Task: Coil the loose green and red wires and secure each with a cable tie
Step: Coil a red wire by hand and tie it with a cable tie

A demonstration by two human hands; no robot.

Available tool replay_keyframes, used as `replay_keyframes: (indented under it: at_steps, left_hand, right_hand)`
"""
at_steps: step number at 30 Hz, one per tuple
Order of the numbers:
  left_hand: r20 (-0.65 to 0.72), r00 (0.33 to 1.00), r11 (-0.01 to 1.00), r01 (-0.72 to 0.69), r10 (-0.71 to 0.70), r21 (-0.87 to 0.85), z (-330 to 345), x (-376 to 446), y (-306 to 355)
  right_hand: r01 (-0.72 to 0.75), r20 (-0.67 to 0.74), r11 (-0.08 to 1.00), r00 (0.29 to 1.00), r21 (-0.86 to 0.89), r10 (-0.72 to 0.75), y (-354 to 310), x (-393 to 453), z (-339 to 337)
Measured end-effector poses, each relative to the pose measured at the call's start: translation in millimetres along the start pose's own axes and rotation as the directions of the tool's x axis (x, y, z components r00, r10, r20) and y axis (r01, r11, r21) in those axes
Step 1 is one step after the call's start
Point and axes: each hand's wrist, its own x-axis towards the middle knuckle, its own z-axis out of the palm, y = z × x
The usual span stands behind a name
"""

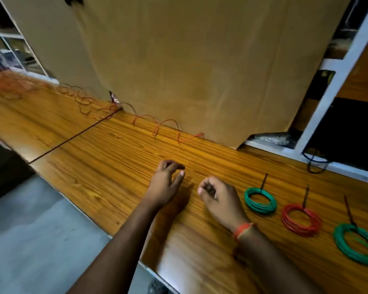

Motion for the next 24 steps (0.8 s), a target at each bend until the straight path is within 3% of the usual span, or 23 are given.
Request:
replay_keyframes:
  at_steps: [4,7,10,18,24]
  left_hand:
    - [-0.074,0.997,0.999,0.014,-0.011,0.03,-26.3,50.8,-37.8]
    - [-0.115,0.992,0.997,0.06,-0.054,0.047,-45.9,94.6,-72.8]
    - [-0.055,0.991,0.991,0.128,-0.125,0.043,-66.8,136.4,-107.0]
    - [0.007,0.973,0.969,0.229,-0.229,-0.091,-125.5,202.6,-207.4]
    - [-0.042,0.943,0.933,0.318,-0.329,-0.169,-170.2,199.9,-265.2]
  right_hand:
    - [-0.137,-0.146,0.987,0.981,-0.084,0.124,-12.0,84.2,35.9]
    - [-0.355,-0.292,0.929,0.904,-0.108,0.312,-13.4,152.7,63.3]
    - [-0.51,-0.313,0.859,0.823,-0.039,0.474,-13.7,209.2,92.4]
    - [-0.661,-0.454,0.74,0.701,-0.123,0.55,-59.3,309.0,192.5]
    - [-0.657,-0.468,0.74,0.704,-0.143,0.535,-72.0,353.2,247.8]
